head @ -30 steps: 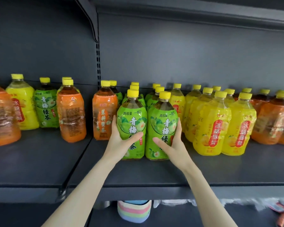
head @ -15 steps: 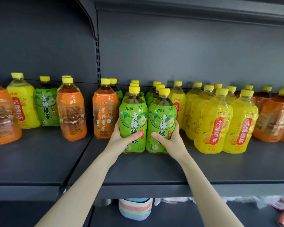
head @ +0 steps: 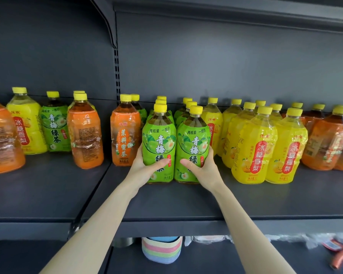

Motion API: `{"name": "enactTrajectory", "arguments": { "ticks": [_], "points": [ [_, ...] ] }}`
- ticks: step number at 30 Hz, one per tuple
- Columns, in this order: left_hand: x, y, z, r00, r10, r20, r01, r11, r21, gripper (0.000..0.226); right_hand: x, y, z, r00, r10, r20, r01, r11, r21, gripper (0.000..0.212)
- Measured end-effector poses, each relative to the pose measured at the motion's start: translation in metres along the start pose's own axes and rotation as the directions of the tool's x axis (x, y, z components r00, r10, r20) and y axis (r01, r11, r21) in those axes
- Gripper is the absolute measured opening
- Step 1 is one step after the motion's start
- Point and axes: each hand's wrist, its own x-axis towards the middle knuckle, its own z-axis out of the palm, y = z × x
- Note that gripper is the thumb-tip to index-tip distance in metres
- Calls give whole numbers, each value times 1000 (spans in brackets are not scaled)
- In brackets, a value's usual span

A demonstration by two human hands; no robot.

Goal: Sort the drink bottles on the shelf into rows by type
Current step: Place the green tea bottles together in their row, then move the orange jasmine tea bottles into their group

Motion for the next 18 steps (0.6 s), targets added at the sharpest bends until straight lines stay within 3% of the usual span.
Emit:
{"name": "enactTrajectory", "arguments": {
  "ticks": [3,5,8,10,14,18],
  "points": [
    [-7,2,1,1000,20,-12,-19,995,101,71,-8,-5,-2,999,44,-9,-45,996,-72,95],
    [-12,0,-5,999,46,-23,-39,967,251,71,-20,-10,-4,998,63,-18,-65,974,-218,94],
    [-25,-2,-17,996,83,-11,-61,802,594,71,-43,-16,-9,999,28,-45,-47,871,-490,77],
    [-37,0,-25,995,102,-22,-56,699,713,63,-60,-22,-10,996,-40,-80,-17,797,-604,58],
    [-55,11,-49,982,189,10,-134,659,740,24,-80,-38,3,973,-211,-91,101,747,-657,37],
    [-60,28,-85,949,316,-7,-200,618,760,16,-78,-60,32,944,-330,-30,243,751,-614,28]
  ]
}}
